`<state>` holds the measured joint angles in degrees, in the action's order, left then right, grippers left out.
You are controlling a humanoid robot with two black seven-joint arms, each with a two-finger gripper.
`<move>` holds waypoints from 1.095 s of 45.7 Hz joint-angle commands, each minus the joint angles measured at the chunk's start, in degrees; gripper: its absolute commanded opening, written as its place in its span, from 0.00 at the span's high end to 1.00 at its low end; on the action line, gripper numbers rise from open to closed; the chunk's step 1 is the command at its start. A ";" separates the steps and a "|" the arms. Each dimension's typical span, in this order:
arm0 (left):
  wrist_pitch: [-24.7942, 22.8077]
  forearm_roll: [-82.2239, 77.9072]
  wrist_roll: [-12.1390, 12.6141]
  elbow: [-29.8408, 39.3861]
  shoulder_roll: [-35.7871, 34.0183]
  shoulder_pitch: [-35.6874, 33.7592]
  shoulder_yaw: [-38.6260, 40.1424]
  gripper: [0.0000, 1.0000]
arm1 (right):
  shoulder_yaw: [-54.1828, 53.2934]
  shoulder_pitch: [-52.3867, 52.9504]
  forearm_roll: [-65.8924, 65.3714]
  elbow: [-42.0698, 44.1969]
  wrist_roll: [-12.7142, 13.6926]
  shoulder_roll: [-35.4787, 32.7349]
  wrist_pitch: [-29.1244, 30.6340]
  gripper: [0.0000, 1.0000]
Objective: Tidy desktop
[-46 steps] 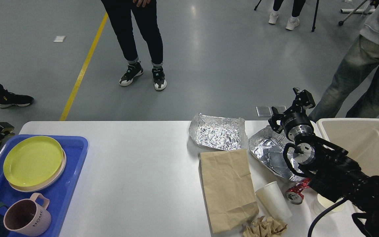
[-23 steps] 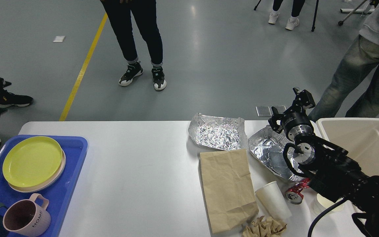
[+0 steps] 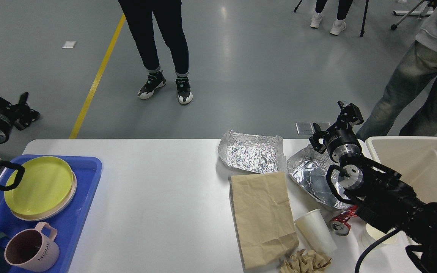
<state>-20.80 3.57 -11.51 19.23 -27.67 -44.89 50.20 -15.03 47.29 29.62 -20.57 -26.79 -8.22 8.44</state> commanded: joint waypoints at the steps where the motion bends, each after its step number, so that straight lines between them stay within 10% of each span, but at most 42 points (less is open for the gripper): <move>1: 0.59 1.62 9.92 0.02 1.83 -0.29 5.69 0.04 | 0.00 0.00 0.00 0.00 -0.02 0.05 0.00 0.00; 15: -0.11 1.09 1.76 0.02 3.94 -3.01 5.08 0.04 | 0.00 0.00 0.00 0.00 0.07 -0.04 0.00 0.00; 34: -0.38 1.00 0.61 0.11 6.14 -6.00 5.35 0.04 | 0.00 0.00 0.00 0.00 -0.02 0.04 0.00 0.00; 46: -0.55 1.09 -14.41 0.11 9.48 -5.12 5.08 0.04 | 0.00 0.00 0.00 0.00 0.07 -0.04 0.00 0.00; 50: -0.64 1.00 -16.00 0.11 9.74 -3.81 5.00 0.04 | 0.00 0.00 0.00 0.00 -0.02 0.05 0.00 0.00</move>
<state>-21.37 4.61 -24.31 19.36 -18.48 -50.12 55.25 -15.03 47.29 29.62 -20.57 -26.79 -8.23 8.44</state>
